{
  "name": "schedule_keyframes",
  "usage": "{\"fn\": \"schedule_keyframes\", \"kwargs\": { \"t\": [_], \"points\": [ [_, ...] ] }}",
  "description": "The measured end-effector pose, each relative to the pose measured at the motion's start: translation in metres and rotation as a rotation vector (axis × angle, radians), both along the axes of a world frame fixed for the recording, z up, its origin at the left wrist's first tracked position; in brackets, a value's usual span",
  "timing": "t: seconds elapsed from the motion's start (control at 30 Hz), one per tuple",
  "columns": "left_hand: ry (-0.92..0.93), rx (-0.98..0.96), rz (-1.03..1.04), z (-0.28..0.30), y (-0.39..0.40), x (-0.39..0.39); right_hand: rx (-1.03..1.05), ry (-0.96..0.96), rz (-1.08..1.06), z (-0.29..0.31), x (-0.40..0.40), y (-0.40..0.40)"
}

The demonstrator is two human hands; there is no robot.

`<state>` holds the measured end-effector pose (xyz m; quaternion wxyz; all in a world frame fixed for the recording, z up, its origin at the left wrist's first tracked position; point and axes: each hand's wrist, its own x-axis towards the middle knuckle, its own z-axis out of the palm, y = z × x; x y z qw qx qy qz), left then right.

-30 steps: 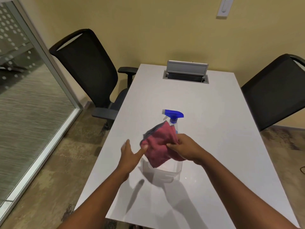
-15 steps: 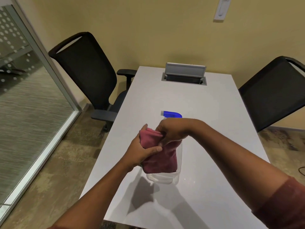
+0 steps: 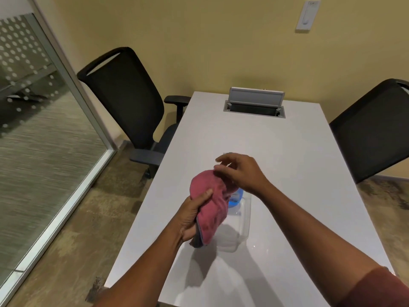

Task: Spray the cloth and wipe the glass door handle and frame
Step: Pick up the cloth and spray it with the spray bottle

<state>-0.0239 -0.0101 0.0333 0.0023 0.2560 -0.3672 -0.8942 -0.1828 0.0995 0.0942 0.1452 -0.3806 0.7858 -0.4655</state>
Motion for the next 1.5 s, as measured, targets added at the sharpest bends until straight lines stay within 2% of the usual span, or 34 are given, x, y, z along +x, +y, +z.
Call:
{"fn": "schedule_keyframes", "kwargs": {
  "t": [0.13,0.2,0.27,0.37,0.5,0.6,0.8,1.0,1.1,1.3,1.5],
  "points": [
    [-0.029,0.083,0.026,-0.003,-0.004,0.008,-0.450,-0.352,-0.384,-0.014,-0.015,0.016],
    [-0.055,0.092,0.049,-0.005,-0.009,0.011,-0.475,-0.369,-0.561,-0.026,-0.027,0.027],
    [-0.087,0.107,0.073,-0.007,-0.012,0.011,-0.423,-0.372,-0.635,-0.043,-0.036,0.037],
    [-0.113,0.129,0.092,-0.008,-0.017,0.009,-0.263,-0.420,-0.550,-0.070,-0.041,0.047],
    [-0.104,0.150,0.081,-0.007,-0.024,0.006,-0.060,-0.402,-0.275,-0.093,-0.037,0.041],
    [-0.091,0.149,0.072,-0.005,-0.031,0.007,-0.011,-0.398,-0.152,-0.096,-0.039,0.023],
    [-0.063,0.147,0.080,-0.003,-0.047,0.015,-0.065,-0.345,-0.242,-0.102,-0.044,0.003],
    [-0.062,0.118,0.084,-0.007,-0.061,0.019,-0.293,-0.542,-0.462,-0.104,-0.047,0.006],
    [-0.062,0.104,0.087,-0.007,-0.064,0.019,-0.355,-0.615,-0.498,-0.098,-0.042,0.006],
    [-0.031,0.092,0.083,-0.005,-0.067,0.008,-0.348,-0.469,-0.300,-0.061,-0.019,0.017],
    [-0.005,0.133,0.085,-0.011,-0.069,-0.002,-0.299,-0.401,-0.096,-0.024,0.008,0.035]
  ]
}}
